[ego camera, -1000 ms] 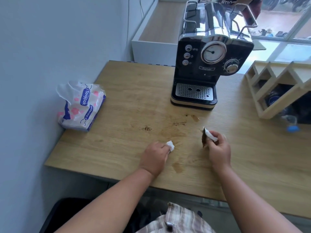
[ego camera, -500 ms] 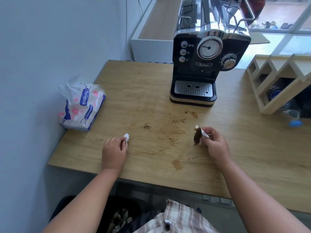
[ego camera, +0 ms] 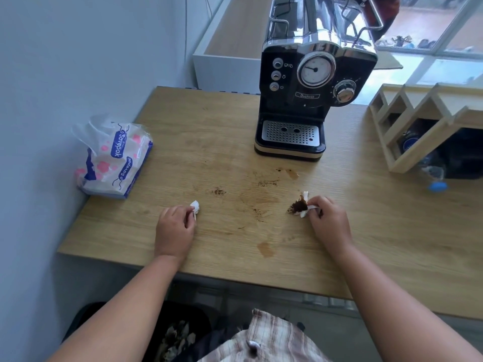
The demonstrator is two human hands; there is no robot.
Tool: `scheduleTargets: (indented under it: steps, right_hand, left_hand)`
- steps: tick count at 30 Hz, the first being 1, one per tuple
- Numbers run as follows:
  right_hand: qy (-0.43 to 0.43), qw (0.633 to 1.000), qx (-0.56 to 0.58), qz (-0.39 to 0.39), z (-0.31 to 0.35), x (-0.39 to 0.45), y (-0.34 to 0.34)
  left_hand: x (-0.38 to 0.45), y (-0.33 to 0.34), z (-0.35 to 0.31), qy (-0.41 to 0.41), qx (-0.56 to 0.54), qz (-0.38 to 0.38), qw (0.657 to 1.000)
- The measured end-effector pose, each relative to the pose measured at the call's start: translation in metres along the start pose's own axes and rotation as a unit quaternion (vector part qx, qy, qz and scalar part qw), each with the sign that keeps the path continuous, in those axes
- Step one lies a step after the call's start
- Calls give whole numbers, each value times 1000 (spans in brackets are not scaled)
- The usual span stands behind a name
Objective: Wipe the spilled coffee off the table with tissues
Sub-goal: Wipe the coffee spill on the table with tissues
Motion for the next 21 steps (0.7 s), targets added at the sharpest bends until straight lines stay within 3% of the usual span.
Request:
scheduleTargets:
  steps: [6,10,13,17,21]
  right_hand:
    - [-151,976,-151,30,24,-2,6]
    - [-206,962,-164,68,30,-6,11]
    - [-174,974,-126,71,30,-5,8]
    - [-33,995,-51,77,17,4,9]
    - [-9,998,-44,44,9,-1,10]
  left_hand:
    - [0,0,-2,8,0,3,1000]
    - [-1,-2,-4,10,0,1,1000]
    - [-1,-2,-4,10,1,-1,1000]
    - [0,-2,-4,12,3,-6,1000]
    - [-1,-3,-6,14,0,-6,1000]
Point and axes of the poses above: each hand's wrist, its own x-axis towards the middle knuckle, its own y-axis out of the palm, z = x × y, the point moved 7 cm from there along x, towards the middle knuckle, and after that the axes turned 1 degree about -y, right-handed, at the moved point
